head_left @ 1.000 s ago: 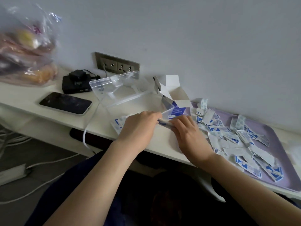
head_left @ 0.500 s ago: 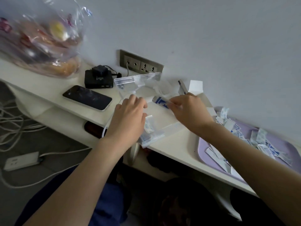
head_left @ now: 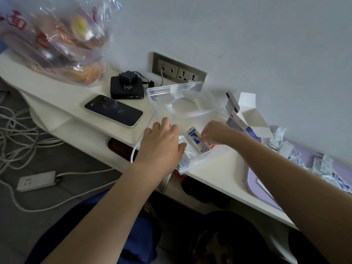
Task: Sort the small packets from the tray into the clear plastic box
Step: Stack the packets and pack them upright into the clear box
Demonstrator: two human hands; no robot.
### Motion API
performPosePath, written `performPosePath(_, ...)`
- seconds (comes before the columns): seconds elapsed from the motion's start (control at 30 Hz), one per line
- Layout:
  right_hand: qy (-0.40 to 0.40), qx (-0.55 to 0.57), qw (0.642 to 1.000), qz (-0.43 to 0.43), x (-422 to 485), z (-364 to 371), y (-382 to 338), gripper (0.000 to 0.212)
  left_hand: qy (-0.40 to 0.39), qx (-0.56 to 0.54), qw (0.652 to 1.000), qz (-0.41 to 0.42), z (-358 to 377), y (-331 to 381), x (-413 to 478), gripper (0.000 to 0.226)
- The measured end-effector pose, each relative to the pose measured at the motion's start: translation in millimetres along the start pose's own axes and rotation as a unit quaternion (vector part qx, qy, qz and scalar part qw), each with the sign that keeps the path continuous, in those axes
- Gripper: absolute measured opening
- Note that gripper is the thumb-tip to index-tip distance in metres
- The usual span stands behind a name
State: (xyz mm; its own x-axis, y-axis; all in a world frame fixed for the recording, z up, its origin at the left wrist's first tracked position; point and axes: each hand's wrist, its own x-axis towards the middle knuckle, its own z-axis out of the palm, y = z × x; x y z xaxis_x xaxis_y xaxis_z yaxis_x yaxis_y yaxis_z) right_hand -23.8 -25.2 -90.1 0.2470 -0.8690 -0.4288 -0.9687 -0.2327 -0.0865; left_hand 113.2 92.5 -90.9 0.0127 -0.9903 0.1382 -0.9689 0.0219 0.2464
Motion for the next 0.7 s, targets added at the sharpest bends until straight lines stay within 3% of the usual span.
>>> performPosePath(0.37,0.004,0.012,1.0,-0.003,5.0,9.3,-8.1,0.034,-0.001,-0.001,1.0,0.004,2.0,0.5,-0.6,0.034)
performPosePath(0.57,0.011,-0.014,1.0,0.009,5.6,13.2,-11.2,0.021,-0.004,-0.003,1.0,0.001,2.8,0.5,-0.6,0.035)
performPosePath(0.7,0.006,-0.022,1.0,-0.005,2.3,10.6,-14.3,0.029,-0.007,-0.008,1.0,0.002,2.9,0.2,-0.7,0.035)
